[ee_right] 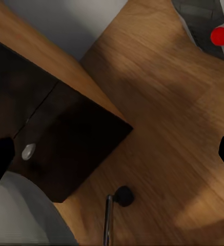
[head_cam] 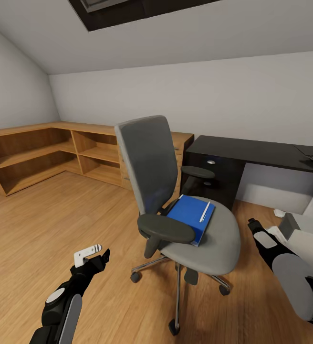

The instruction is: In the bedroom, organize the workspace by keeping the computer under the desk, ensuring the monitor is on the desk, placing the keyboard on the desk next to the monitor, placing the mouse on the desk next to the keyboard, moving the folder from the swivel chair onto the desk next to the mouse, stacking the notebook on top of the folder with the pen on top of the notebook, and positioning the swivel chair next to the desk.

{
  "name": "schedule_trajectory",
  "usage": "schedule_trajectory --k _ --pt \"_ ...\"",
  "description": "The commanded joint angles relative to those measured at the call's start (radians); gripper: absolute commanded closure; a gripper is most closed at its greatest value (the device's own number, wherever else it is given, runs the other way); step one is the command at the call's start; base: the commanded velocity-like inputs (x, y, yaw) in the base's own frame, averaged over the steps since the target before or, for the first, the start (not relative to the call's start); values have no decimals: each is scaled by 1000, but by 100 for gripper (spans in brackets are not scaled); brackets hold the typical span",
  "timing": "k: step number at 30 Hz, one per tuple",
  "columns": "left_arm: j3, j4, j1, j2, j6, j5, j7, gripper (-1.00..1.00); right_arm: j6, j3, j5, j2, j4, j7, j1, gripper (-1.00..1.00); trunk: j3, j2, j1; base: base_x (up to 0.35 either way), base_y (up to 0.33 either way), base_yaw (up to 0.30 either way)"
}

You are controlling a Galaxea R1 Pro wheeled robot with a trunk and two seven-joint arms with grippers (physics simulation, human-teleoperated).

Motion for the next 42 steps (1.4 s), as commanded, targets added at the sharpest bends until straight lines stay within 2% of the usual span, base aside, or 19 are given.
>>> schedule_trajectory --k 1,10,23,42 --pt "0 -1 -1 -1 5 11 6 -100 -4 5 -11 1 0 -3 0 -100 -1 0 0 0 0 32" --pt "-1 -1 0 -1 5 10 6 -100 -2 5 -12 4 1 -3 0 -100 -1 0 0 0 0 159" --pt "0 -4 -1 -1 5 10 6 -100 -4 5 -12 13 8 -2 1 -100 -1 0 0 0 0 257" --pt "-3 -4 0 -1 5 12 6 -100 -4 6 -12 14 8 -1 0 -100 -8 0 0 0 0 261"
